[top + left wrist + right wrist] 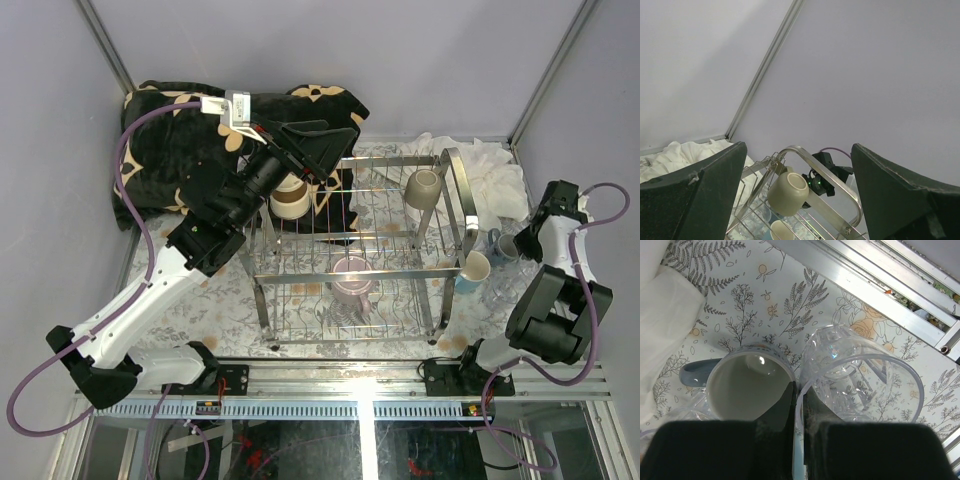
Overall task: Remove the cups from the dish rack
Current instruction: Place the cup at the center of the board, then unload the cup from the dish rack.
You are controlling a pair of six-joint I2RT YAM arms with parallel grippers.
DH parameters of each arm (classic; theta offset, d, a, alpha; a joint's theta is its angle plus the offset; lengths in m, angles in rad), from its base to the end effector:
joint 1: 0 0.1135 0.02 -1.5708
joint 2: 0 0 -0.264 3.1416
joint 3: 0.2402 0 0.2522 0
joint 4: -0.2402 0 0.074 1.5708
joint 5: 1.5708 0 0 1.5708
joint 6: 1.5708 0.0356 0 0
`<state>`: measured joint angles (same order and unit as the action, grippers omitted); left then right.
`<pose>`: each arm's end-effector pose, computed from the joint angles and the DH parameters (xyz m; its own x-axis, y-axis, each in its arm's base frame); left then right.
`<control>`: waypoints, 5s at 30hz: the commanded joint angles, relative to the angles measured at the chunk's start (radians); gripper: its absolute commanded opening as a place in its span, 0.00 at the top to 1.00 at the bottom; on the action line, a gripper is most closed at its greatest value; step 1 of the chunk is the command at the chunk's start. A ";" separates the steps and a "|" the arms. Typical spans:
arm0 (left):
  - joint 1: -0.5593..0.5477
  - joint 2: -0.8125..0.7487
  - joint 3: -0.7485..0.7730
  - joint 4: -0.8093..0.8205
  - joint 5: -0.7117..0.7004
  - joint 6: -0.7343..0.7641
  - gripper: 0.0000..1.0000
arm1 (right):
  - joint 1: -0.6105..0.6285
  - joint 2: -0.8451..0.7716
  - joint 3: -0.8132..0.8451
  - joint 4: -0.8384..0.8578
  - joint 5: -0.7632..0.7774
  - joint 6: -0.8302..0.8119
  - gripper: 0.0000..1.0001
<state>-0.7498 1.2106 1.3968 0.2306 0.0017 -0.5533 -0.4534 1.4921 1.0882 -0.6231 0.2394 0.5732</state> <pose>0.1879 -0.1750 0.5092 -0.1067 -0.6187 -0.7783 0.7365 0.4767 -0.4799 0.2698 -0.1409 0.2427 -0.3557 0.7594 -0.5447 0.8674 0.4853 0.1101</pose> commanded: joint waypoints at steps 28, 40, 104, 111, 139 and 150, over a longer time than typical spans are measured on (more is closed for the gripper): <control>0.009 0.002 0.027 0.024 0.026 -0.020 0.15 | -0.025 -0.105 -0.021 0.002 -0.068 0.009 1.00; 0.009 -0.005 0.024 0.018 0.022 -0.018 0.15 | -0.060 -0.070 -0.065 0.013 -0.091 0.027 1.00; 0.008 0.055 0.179 -0.279 -0.020 0.176 0.14 | 0.237 -0.280 0.803 0.203 -0.896 0.207 0.50; 0.009 0.066 0.177 -0.279 -0.004 0.175 0.14 | 0.314 -0.225 0.893 0.033 -0.896 0.122 0.50; 0.008 0.056 0.190 -0.330 -0.037 0.204 0.14 | 0.751 -0.139 0.951 -0.129 -0.604 -0.051 0.48; 0.009 -0.015 0.229 -0.545 -0.242 0.285 0.15 | 0.756 -0.178 0.882 -0.085 -0.632 -0.064 0.46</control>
<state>-0.7494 1.2449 1.5929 -0.2344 -0.1436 -0.3267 0.2951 1.3258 1.9823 -0.7887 -0.3595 0.5270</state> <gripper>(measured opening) 0.857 0.537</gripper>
